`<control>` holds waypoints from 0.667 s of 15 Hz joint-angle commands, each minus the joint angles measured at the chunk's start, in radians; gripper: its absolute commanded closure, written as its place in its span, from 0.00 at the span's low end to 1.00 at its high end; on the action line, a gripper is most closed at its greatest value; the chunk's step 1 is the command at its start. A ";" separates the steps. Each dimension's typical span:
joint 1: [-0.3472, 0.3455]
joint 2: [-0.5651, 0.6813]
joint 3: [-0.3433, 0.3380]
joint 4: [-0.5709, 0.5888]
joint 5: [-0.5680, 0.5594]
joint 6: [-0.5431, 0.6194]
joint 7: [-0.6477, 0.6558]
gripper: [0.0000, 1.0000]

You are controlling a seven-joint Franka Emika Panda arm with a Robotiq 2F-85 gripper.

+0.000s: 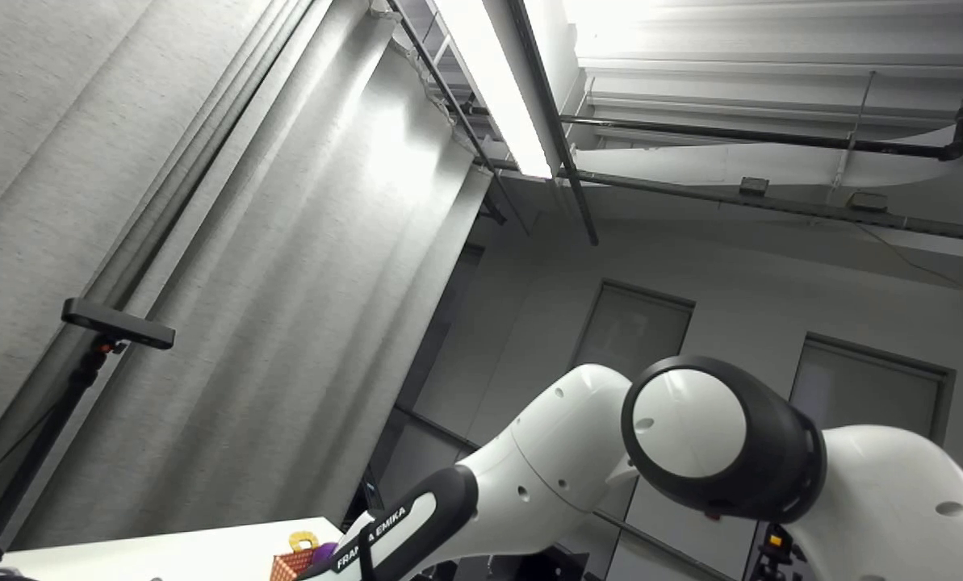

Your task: Pour the things in the bowl into the pot

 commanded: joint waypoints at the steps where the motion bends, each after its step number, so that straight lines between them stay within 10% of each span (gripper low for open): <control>1: -0.013 0.026 0.018 0.018 -0.018 0.025 0.024 0.00; 4: -0.013 0.033 0.017 0.026 -0.022 0.020 0.023 0.00; 6: -0.010 0.033 0.015 0.029 -0.024 0.019 0.027 0.26; 10: -0.007 0.035 0.015 0.040 -0.029 0.014 0.026 0.47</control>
